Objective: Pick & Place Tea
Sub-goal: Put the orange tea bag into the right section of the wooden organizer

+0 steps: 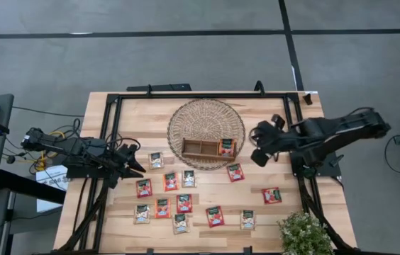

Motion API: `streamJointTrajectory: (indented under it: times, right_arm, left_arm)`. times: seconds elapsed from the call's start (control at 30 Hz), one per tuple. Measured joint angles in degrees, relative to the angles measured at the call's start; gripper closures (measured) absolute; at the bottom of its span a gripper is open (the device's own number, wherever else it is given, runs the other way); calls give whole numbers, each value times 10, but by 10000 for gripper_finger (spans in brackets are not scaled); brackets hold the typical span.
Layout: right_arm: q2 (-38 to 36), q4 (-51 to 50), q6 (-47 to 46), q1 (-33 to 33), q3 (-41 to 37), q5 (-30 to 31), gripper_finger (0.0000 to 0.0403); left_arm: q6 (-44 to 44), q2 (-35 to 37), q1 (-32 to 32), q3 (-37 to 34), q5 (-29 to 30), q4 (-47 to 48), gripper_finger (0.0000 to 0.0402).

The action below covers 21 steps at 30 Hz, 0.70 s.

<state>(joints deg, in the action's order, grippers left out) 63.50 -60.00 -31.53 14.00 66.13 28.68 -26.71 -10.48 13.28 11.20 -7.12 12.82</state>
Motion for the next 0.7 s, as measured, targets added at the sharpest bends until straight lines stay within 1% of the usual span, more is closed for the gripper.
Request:
streamJointTrajectory:
  times: [0.03, 0.17, 0.27, 0.33, 0.43, 0.57, 0.63, 0.7]
  right_arm:
    - [-22, 31, 0, 2, -24, -7, 399]
    - [-101, 136, 1, 11, -113, -33, 402]
    - [-154, 206, 0, 20, -176, -55, 402]
    - [-189, 254, -2, 25, -215, -67, 402]
    - [-233, 327, -6, 32, -266, -73, 401]
    - [-283, 388, -6, 36, -315, -73, 402]
    - [-302, 407, -5, 36, -330, -73, 402]
    - [-317, 427, 5, 36, -346, -73, 402]
  left_arm:
    - [-6, 0, 0, 0, 9, -12, 298]
    - [-6, 0, 0, 0, 77, -84, 298]
    - [5, -15, 0, 1, 101, -149, 298]
    - [4, -37, 0, 1, 106, -179, 298]
    - [-4, -98, 0, 18, 113, -185, 298]
    - [-26, -219, 0, 68, 119, -180, 298]
    - [-40, -284, 0, 105, 121, -146, 298]
    - [-58, -346, 0, 147, 117, -83, 298]
